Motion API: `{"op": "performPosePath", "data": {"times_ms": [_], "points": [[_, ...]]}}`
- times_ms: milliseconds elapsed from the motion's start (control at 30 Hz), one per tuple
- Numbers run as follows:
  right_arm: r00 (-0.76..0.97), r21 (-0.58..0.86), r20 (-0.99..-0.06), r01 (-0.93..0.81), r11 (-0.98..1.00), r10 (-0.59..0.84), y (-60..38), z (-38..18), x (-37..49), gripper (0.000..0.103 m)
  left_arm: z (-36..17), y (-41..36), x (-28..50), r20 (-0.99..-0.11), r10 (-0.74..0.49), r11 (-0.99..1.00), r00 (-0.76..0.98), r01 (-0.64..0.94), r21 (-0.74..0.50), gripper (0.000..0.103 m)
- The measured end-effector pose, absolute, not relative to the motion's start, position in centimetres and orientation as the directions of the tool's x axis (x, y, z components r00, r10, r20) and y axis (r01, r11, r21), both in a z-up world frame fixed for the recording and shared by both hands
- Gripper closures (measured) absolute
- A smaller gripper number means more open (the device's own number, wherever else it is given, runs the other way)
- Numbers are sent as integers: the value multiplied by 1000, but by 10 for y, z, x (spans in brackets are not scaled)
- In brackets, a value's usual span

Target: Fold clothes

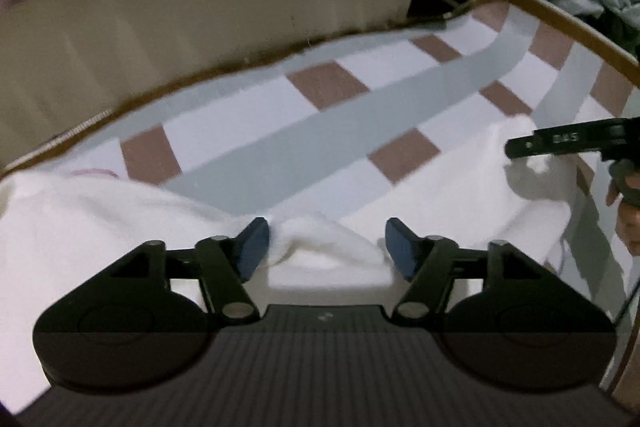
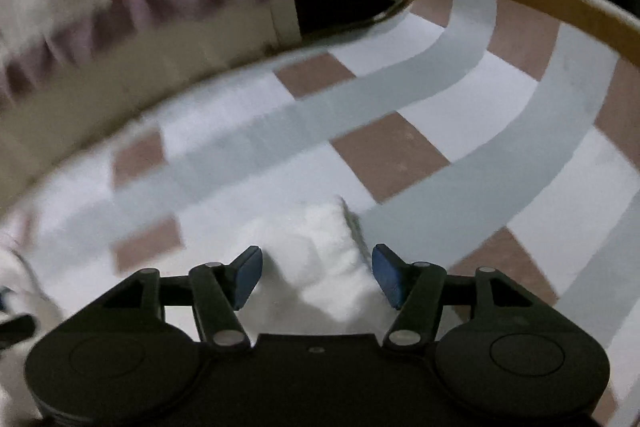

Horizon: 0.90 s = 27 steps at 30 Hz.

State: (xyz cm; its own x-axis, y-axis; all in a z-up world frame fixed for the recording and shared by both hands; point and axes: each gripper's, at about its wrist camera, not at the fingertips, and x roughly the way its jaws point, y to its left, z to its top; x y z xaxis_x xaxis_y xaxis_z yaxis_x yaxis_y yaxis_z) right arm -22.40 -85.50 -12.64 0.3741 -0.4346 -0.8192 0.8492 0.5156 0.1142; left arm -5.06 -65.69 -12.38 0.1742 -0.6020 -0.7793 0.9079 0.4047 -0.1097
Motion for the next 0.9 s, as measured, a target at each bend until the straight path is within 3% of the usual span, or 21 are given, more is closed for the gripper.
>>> {"op": "performPosePath", "data": {"times_ms": [33,67,100,133,200,233,267,333,433,600,667,767,833,900], "points": [[355,90,-827,849,520,-437,-855,-130,-220,37,-127,-656,-53,-782,-595,403,183,911,-93,39],[342,80,-833,852,517,-435,-855,-134,-219,34,-130,-655,-56,-785,-589,400,193,913,-76,49],[333,77,-834,860,505,-440,-856,-138,-218,32,-133,-655,-58,-788,-582,398,202,915,-59,76],[332,79,-828,867,492,-452,-856,-138,-218,31,-135,-654,-61,-789,-576,395,213,918,-41,86],[326,61,-831,859,508,-451,-854,-135,-216,42,-131,-653,-70,-777,-577,380,251,925,16,92],[350,67,-828,837,543,-438,-851,-133,-214,69,-129,-652,-73,-769,-580,375,269,926,41,93],[381,95,-827,819,565,-413,-850,-131,-213,78,-123,-651,-75,-755,-591,381,285,923,51,94],[363,55,-822,818,573,-439,-846,-125,-213,80,-109,-647,-75,-714,-623,403,319,913,56,95],[415,108,-758,841,529,-504,-849,-94,-235,81,-84,-641,-66,-631,-689,455,356,890,7,95],[599,476,-481,792,383,-641,-863,-58,-295,79,-86,-660,-37,-598,-710,523,373,847,-93,100],[556,480,-536,820,312,-636,-871,-78,-287,69,-102,-675,-27,-641,-675,547,366,831,-102,99],[400,341,-666,914,220,-630,-876,-99,-271,65,-118,-684,-24,-704,-617,578,352,810,-101,97],[323,256,-684,946,199,-654,-876,-89,-273,64,-120,-668,-26,-718,-595,607,360,788,-108,88],[298,265,-659,951,157,-691,-874,-76,-288,54,-118,-641,-28,-723,-578,642,379,758,-117,68]]}}
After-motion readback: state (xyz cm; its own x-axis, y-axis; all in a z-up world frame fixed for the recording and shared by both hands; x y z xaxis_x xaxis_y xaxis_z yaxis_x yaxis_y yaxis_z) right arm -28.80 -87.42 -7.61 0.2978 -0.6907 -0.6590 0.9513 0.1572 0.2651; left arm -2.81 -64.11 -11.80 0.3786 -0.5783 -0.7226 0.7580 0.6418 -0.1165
